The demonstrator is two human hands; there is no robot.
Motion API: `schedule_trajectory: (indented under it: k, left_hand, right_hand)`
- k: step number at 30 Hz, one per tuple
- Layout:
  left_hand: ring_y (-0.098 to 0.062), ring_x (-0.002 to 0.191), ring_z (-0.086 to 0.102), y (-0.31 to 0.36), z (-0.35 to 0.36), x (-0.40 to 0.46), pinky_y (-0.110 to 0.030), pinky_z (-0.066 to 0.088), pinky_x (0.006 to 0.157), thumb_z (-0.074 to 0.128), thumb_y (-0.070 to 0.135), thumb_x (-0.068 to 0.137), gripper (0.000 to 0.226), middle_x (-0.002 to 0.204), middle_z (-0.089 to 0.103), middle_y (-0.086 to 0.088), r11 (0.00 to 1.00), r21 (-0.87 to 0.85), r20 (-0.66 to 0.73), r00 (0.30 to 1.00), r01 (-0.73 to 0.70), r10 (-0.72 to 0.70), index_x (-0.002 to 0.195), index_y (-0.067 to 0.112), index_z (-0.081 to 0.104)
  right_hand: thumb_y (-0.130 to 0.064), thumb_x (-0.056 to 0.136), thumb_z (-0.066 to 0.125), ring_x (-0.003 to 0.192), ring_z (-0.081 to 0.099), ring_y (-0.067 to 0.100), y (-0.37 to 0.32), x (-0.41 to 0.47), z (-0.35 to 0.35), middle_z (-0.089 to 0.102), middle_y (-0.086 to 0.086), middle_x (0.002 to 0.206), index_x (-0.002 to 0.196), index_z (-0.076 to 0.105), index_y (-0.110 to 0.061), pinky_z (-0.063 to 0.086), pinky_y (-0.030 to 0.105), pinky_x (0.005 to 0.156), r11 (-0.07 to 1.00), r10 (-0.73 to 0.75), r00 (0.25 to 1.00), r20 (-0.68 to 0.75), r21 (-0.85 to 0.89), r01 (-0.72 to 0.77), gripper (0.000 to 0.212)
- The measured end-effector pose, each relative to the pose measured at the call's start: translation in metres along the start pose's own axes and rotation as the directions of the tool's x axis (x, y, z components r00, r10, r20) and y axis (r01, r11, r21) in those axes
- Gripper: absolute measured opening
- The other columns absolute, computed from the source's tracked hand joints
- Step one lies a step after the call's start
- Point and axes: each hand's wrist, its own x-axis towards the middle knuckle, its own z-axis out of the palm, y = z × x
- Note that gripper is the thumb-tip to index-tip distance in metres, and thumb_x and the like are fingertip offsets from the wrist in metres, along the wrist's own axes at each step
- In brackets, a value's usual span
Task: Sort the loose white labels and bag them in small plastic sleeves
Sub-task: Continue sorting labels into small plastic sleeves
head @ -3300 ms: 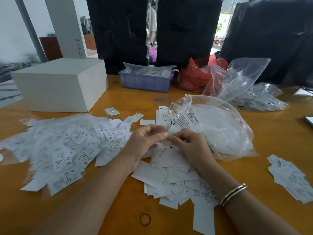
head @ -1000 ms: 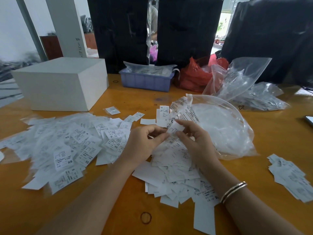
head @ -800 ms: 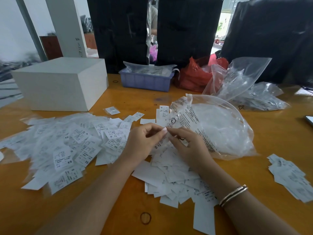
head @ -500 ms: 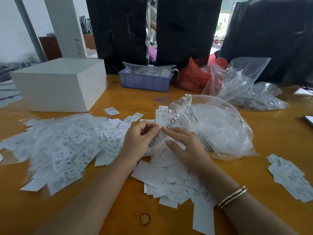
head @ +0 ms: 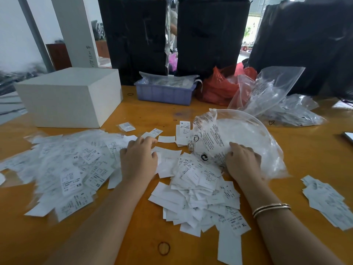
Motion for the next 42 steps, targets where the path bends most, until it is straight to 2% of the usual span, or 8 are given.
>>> schedule_trajectory:
  k: [6,17,23,28,32,35,40,42]
  left_hand:
    - [-0.015,0.11,0.05,0.01,0.001,-0.007,-0.025,0.03,0.082,0.057,0.024,0.091,0.025,0.118,0.061,0.004,0.99,-0.078,0.061,0.991,-0.115,0.12,0.116,0.025,0.061]
    - [-0.01,0.108,0.05,0.017,0.002,-0.009,-0.022,0.028,0.083,0.057,0.024,0.092,0.019,0.114,0.059,0.009,0.975,-0.177,0.142,0.977,-0.134,0.16,0.109,0.028,0.062]
    - [-0.01,0.109,0.05,0.016,0.001,-0.01,-0.022,0.029,0.083,0.058,0.023,0.091,0.02,0.114,0.061,0.008,0.97,-0.196,0.127,0.978,-0.141,0.167,0.11,0.026,0.063]
    - [-0.01,0.108,0.05,0.018,0.0,-0.01,-0.022,0.031,0.084,0.058,0.021,0.091,0.019,0.111,0.062,0.007,0.962,-0.23,0.105,0.979,-0.149,0.177,0.109,0.025,0.065]
    - [-0.011,0.11,0.051,0.02,-0.002,-0.011,-0.029,0.04,0.09,0.058,0.02,0.091,0.018,0.112,0.063,0.006,0.95,-0.273,0.084,0.979,-0.155,0.184,0.107,0.022,0.066]
    - [-0.011,0.11,0.052,0.02,-0.003,-0.011,-0.033,0.044,0.093,0.058,0.019,0.091,0.018,0.111,0.063,0.006,0.944,-0.291,0.084,0.979,-0.157,0.188,0.107,0.022,0.066]
    - [-0.013,0.109,0.053,0.02,-0.001,-0.01,-0.04,0.047,0.092,0.059,0.017,0.09,0.019,0.111,0.064,0.006,0.936,-0.311,0.088,0.976,-0.164,0.2,0.107,0.022,0.066]
    - [-0.013,0.108,0.053,0.02,0.001,-0.01,-0.04,0.048,0.092,0.06,0.017,0.09,0.018,0.11,0.064,0.006,0.933,-0.323,0.09,0.976,-0.158,0.196,0.106,0.022,0.067]
  right_hand:
    - [-0.004,0.088,0.046,0.118,0.044,0.02,0.001,0.005,0.002,0.061,0.001,0.121,0.129,0.058,-0.02,0.019,0.031,0.094,0.979,0.039,0.984,-0.172,0.206,-0.003,0.046]
    - [-0.029,0.091,0.058,0.081,0.049,0.014,0.004,0.006,-0.001,0.064,-0.004,0.086,0.085,0.064,-0.021,0.034,0.037,0.092,0.928,0.182,0.965,-0.187,0.359,-0.105,0.012]
    - [-0.029,0.094,0.056,0.079,0.055,0.018,0.005,0.004,-0.005,0.068,0.0,0.082,0.091,0.072,-0.015,0.041,0.043,0.095,0.923,0.155,0.961,-0.23,0.379,-0.058,0.022]
    - [-0.024,0.095,0.055,0.098,0.056,0.022,0.002,-0.001,-0.01,0.065,0.0,0.094,0.098,0.067,-0.009,0.041,0.03,0.079,0.87,0.151,0.932,-0.331,0.493,0.034,0.019]
    - [-0.019,0.094,0.055,0.091,0.057,0.023,-0.003,-0.005,-0.011,0.058,-0.006,0.085,0.096,0.061,-0.011,0.043,0.049,0.094,0.861,0.105,0.931,-0.35,0.501,0.092,0.009]
    - [-0.01,0.092,0.056,0.083,0.056,0.019,-0.003,-0.006,-0.01,0.057,-0.004,0.081,0.101,0.057,-0.013,0.041,0.05,0.096,0.854,0.095,0.941,-0.325,0.512,0.091,0.01]
    - [0.002,0.086,0.058,0.095,0.058,0.018,-0.006,-0.009,-0.013,0.06,-0.01,0.083,0.105,0.059,-0.019,0.021,0.025,0.095,0.817,0.074,0.938,-0.34,0.559,0.138,0.028]
    - [0.0,0.086,0.06,0.098,0.059,0.017,-0.009,-0.011,-0.016,0.058,-0.019,0.082,0.098,0.06,-0.026,0.026,0.032,0.101,0.787,0.057,0.937,-0.345,0.593,0.171,0.029]
